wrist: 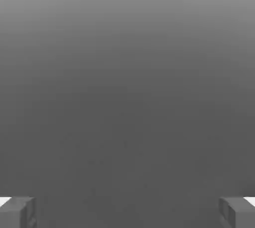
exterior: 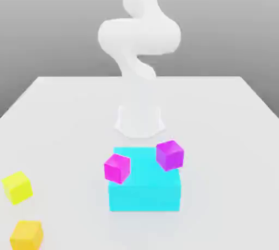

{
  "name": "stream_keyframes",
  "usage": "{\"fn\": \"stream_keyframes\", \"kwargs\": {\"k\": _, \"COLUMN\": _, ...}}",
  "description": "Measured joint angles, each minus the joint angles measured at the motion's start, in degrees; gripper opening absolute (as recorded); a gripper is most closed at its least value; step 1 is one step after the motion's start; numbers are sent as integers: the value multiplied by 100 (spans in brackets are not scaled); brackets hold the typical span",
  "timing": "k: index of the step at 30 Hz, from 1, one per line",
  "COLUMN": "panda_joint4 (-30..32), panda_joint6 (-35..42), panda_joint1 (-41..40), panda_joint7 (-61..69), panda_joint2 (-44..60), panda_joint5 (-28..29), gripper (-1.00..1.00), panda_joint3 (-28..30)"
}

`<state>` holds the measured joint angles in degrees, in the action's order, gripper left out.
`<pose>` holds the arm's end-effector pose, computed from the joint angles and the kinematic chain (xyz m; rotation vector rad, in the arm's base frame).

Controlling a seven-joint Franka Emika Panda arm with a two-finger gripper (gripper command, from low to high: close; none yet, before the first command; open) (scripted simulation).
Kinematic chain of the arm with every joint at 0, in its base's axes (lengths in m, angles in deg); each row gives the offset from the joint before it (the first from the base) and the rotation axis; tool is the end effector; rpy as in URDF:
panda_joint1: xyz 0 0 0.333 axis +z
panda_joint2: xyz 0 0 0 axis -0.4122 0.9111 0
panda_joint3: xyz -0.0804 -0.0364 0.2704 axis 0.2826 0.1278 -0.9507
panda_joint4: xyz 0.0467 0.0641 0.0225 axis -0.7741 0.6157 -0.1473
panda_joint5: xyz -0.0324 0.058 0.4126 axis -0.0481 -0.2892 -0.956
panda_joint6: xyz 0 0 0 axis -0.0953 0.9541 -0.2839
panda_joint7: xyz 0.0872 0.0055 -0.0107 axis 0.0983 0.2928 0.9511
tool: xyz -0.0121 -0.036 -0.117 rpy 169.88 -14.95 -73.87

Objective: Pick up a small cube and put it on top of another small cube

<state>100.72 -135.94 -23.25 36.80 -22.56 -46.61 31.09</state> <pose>0.4360 -0.0166 0.6455 -2.4720 1.0297 -0.9351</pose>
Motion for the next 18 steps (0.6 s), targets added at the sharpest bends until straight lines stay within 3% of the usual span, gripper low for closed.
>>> {"fn": "stream_keyframes", "kwargs": {"k": 18, "panda_joint4": -139, "panda_joint6": -900, "panda_joint1": 216, "panda_joint7": 2334, "panda_joint2": 3777, "panda_joint5": -1371, "gripper": 0, "panda_joint3": 1565}}
